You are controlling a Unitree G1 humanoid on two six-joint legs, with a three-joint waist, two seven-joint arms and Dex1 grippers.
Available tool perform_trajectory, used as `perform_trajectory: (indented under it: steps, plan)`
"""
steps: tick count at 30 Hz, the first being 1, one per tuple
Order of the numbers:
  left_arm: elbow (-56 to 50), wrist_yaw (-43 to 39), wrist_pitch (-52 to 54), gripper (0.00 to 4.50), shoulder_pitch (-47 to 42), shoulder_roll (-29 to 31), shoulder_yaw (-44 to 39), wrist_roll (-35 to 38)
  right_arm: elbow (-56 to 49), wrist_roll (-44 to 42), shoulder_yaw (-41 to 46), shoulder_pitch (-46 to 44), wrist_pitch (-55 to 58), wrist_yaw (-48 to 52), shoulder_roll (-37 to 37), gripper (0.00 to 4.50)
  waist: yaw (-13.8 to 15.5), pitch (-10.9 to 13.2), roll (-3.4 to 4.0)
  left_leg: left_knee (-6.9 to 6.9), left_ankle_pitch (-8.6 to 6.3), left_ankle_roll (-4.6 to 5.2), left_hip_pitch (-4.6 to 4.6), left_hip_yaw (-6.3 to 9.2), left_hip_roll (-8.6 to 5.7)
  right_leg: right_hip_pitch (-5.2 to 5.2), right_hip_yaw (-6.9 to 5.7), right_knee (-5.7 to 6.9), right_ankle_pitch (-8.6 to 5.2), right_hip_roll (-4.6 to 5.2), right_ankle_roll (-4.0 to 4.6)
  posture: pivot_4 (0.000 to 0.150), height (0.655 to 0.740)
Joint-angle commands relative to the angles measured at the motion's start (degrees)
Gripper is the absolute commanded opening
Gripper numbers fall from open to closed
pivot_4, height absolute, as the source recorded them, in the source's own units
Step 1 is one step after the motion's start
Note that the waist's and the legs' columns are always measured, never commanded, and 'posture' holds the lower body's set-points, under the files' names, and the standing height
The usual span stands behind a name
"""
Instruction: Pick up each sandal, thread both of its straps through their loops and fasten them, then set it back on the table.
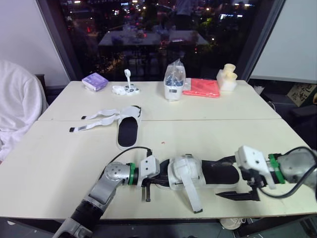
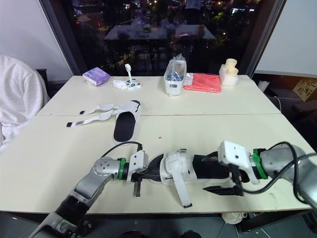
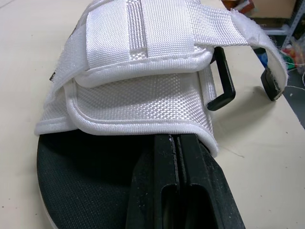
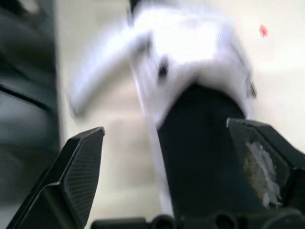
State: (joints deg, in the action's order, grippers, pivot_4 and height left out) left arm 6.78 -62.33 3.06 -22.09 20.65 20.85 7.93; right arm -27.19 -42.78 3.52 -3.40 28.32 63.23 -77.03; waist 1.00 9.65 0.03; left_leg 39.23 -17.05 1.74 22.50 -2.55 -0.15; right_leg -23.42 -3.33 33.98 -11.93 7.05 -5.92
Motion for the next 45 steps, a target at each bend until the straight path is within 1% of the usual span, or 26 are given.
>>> perform_trajectory:
  steps: [1,4,9,13,16,19,20,22,24,29,32,36,38,40,45]
  plan:
    - [1.35,1.8,0.55,0.0,0.74,0.27,0.77,-2.35,-2.2,-11.96,0.92,-0.94,14.52,0.3,-0.25,4.46,0.07,0.0,-0.04,-0.03,-0.01,-0.01,0.01,0.03,0.0,-0.02,-0.02,-0.07,0.0,0.02,0.01,0.15,0.74]
    - [1.67,2.65,-0.15,0.0,0.91,0.35,1.27,-3.24,-2.2,-15.19,-2.67,-3.0,22.21,-4.64,4.54,4.46,-0.13,-0.03,-0.06,-0.04,-0.01,-0.01,0.15,-0.02,-0.06,-0.01,-0.01,-0.13,0.0,0.11,0.0,0.15,0.74]
    - [1.61,3.53,-0.35,0.0,0.97,0.37,1.28,-3.52,-0.59,-15.32,-6.26,-5.43,29.7,-11.45,13.43,4.46,-0.01,-0.05,-0.02,-0.04,0.0,-0.01,0.23,-0.03,-0.07,-0.05,-0.03,-0.15,0.01,0.11,0.0,0.15,0.74]
    - [1.3,3.54,-0.25,0.0,1.1,0.61,1.37,-3.4,0.32,-13.4,-8.79,-5.29,32.4,-13.42,17.98,4.46,-0.04,-0.05,-0.04,-0.04,0.0,0.01,0.28,-0.03,-0.11,-0.09,-0.04,-0.15,0.01,0.12,0.0,0.15,0.74]
    - [1.36,3.62,-0.49,0.0,1.24,0.71,1.68,-3.69,0.64,-14.27,-8.61,-5.79,34.39,-14.79,20.89,4.46,-0.06,-0.06,-0.03,-0.04,0.0,0.01,0.31,-0.03,-0.11,-0.11,-0.06,-0.15,0.01,0.1,0.0,0.15,0.74]
    - [1.28,3.69,-0.42,0.0,1.35,0.74,1.81,-3.65,0.44,-14.16,-8.5,-6.28,35.77,-14.93,22.25,4.46,-0.05,-0.06,-0.03,-0.04,0.01,0.01,0.32,-0.03,-0.11,-0.12,-0.07,-0.15,0.01,0.09,-0.01,0.15,0.74]
    - [1.21,3.74,-0.36,0.0,1.41,0.73,1.85,-3.62,0.34,-14.23,-8.34,-6.47,36.26,-14.99,22.62,4.23,-0.05,-0.06,-0.03,-0.04,0.01,0.02,0.32,-0.03,-0.11,-0.12,-0.07,-0.15,0.01,0.09,-0.01,0.15,0.74]
    - [1.05,3.86,-0.26,0.0,1.55,0.68,1.94,-3.64,0.22,-14.29,-8.11,-6.89,36.94,-15.16,23.19,3.57,-0.05,-0.06,-0.03,-0.04,0.01,0.02,0.33,-0.03,-0.11,-0.13,-0.12,-0.15,0.01,0.08,-0.01,0.15,0.74]
    - [1.0,3.99,-0.15,0.0,1.63,0.56,2.01,-3.65,0.57,-14.57,-7.86,-7.48,37.6,-15.45,24.06,2.65,-0.07,-0.06,-0.03,-0.04,0.01,0.02,0.34,-0.03,-0.11,-0.14,-0.13,-0.15,0.01,0.07,-0.01,0.15,0.74]
    - [0.32,4.24,0.21,0.0,2.11,0.67,2.17,-3.52,1.15,-15.15,-6.87,-8.76,39.14,-16.04,25.72,0.03,-0.06,-0.06,-0.04,-0.04,0.01,0.02,0.37,-0.03,-0.11,-0.16,-0.14,-0.15,0.02,0.07,-0.01,0.15,0.74]
    - [0.03,4.31,0.45,0.0,2.27,0.69,2.28,-3.49,1.54,-15.88,-6.02,-10.26,40.44,-16.33,26.39,0.03,-0.06,-0.06,-0.03,-0.04,0.01,0.02,0.4,-0.03,-0.11,-0.19,-0.15,-0.15,0.02,0.06,-0.01,0.15,0.74]
    - [-0.14,4.33,0.58,0.0,2.35,0.69,2.38,-3.48,2.7,-19.0,-4.23,-13.9,43.54,-16.73,27.93,0.03,-0.08,-0.06,-0.03,-0.04,0.01,0.02,0.49,-0.01,-0.11,-0.26,-0.16,-0.15,0.02,0.05,-0.02,0.15,0.74]
    - [-0.15,4.34,0.57,0.0,2.37,0.66,2.43,-3.49,5.53,-22.67,-2.64,-19.13,46.62,-18.47,30.25,0.03,-0.18,-0.06,-0.03,-0.04,0.01,0.02,0.56,0.0,-0.11,-0.33,-0.17,-0.15,0.02,0.04,-0.02,0.15,0.74]
    - [-0.18,4.38,0.55,0.0,2.41,0.63,2.51,-3.48,10.05,-24.36,-1.63,-24.51,49.3,-21.13,33.49,0.03,-0.22,-0.07,0.0,-0.02,0.02,0.03,0.62,-0.01,-0.11,-0.4,-0.16,-0.14,0.04,0.04,0.0,0.15,0.74]
    - [-0.27,4.62,0.63,0.0,2.33,0.48,2.62,-3.6,16.81,-24.68,-0.04,-29.92,53.04,-25.86,38.34,0.03,0.31,-0.11,-0.04,-0.02,0.02,0.03,0.91,0.02,-0.11,-0.73,-0.19,-0.05,0.06,0.05,0.03,0.15,0.74]
